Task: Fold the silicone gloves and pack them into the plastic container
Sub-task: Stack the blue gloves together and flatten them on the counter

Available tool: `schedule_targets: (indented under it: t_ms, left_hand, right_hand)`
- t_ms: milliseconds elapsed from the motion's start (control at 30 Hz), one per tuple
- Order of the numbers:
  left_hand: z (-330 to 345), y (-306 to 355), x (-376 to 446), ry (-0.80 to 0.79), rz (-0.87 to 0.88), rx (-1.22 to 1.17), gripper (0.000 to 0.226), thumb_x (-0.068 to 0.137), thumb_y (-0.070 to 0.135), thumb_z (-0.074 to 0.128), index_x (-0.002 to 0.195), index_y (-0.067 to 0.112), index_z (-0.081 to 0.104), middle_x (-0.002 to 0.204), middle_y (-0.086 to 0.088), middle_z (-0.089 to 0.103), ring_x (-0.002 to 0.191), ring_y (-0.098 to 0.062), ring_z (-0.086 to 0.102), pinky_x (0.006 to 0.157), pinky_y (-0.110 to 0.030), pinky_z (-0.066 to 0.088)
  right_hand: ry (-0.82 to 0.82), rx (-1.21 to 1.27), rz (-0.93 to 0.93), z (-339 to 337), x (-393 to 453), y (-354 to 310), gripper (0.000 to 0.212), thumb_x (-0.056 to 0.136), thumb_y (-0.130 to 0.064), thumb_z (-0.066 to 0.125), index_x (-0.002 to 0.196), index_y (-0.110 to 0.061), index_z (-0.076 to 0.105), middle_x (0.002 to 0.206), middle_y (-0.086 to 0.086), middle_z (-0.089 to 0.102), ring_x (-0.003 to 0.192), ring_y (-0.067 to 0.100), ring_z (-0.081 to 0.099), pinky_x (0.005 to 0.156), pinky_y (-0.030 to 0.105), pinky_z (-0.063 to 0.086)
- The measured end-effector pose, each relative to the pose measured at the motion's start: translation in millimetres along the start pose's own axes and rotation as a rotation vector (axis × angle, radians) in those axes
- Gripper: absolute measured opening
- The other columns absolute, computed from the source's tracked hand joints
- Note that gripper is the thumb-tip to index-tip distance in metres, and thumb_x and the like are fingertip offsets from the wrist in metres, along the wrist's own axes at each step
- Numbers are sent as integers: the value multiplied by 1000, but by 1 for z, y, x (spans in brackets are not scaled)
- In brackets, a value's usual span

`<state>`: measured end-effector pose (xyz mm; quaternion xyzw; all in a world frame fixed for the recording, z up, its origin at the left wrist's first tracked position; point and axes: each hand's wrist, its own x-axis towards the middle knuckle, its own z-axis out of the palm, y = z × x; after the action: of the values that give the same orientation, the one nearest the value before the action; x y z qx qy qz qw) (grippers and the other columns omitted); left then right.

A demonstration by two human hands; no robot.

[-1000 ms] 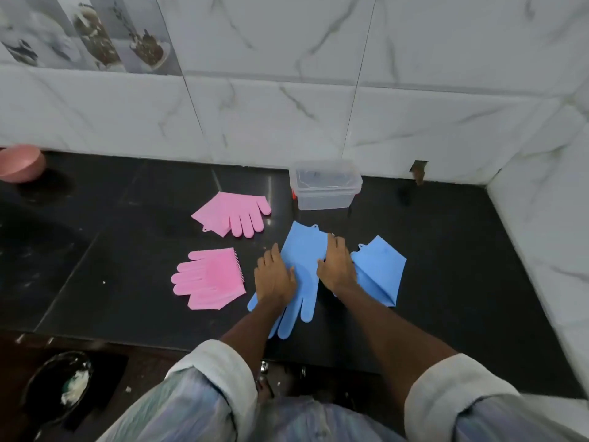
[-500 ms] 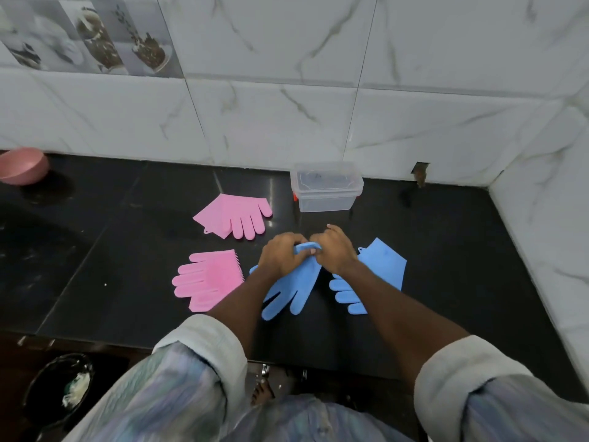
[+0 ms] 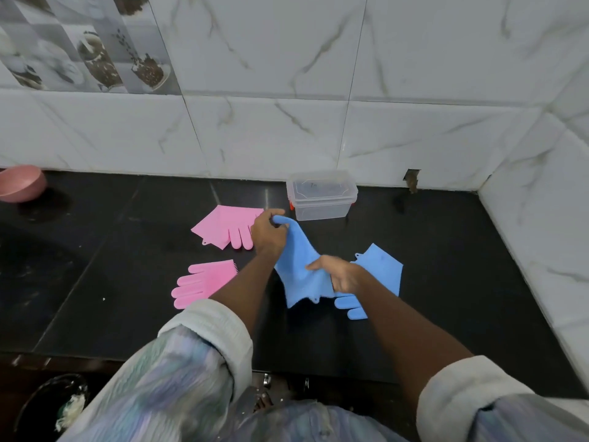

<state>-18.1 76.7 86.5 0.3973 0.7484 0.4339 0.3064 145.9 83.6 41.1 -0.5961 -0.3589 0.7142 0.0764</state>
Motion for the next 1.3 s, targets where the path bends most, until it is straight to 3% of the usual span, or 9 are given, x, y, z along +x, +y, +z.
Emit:
schedule_targets:
  t_ms: [100,167,267,400,567,833,1033,1167,1300]
  left_hand:
    - [16,11,-1,-170,114,27,34,98,-7,60,130,0,68,108,-15,70,98,-25,63,105,-47,53]
    - [21,9,-6,-273,211,211,34,104,6,58,138,5,64,122,-13,69,114,-29,65,110,-45,48]
    - [20,-13,-14,-260,318,502,43,110,20,50,152,8,49,154,-8,51,143,-26,49,120,-38,37]
    - [12,-50,-29,-321,244,766,50,107,21,53,156,16,42,161,-6,38,148,-25,40,123,-41,34]
    - [8,-66,-43,-501,227,871,61,107,36,54,162,23,32,170,-8,21,155,-28,29,128,-44,29]
    - [19,-46,-46,-422,280,898,50,105,27,54,152,13,45,158,-9,38,142,-28,45,122,-39,38]
    - [37,-15,-43,-529,435,770,40,108,17,51,147,14,54,149,-6,52,129,-26,58,108,-39,51]
    - [51,-1,-43,-556,466,718,34,109,12,48,141,13,61,144,-7,62,126,-27,63,111,-38,51]
    - [61,4,-47,-561,425,658,33,109,9,47,136,11,65,138,-9,66,124,-27,64,109,-38,53]
  right_hand:
    - [-72,-95,121,14,5,11,40,103,-12,56,141,-1,51,120,21,67,111,39,69,94,49,57]
    - [-56,-101,188,22,8,16,51,104,-19,58,148,2,42,128,29,64,123,45,66,101,53,56]
    - [98,-205,160,27,13,25,60,99,-35,69,140,5,50,124,30,66,115,45,70,97,55,59]
    - [394,-336,-68,29,17,31,39,94,-29,69,121,-1,66,109,19,76,93,36,77,83,50,66]
    - [560,-545,-182,33,15,24,30,93,-16,65,122,-8,66,122,12,72,106,33,72,85,46,65]
    - [633,-733,-187,19,13,22,30,93,-29,66,114,-8,69,114,10,74,95,29,71,77,36,58]
    - [1055,-888,-309,-12,8,38,35,105,-38,53,125,-10,60,128,12,64,120,31,59,97,44,48]
    - [1007,-992,-155,-44,1,56,58,101,-47,58,146,-12,44,148,11,45,136,29,45,108,47,43]
    - [992,-953,-275,-63,0,67,32,106,-25,51,133,-10,54,136,11,56,126,28,55,102,42,49]
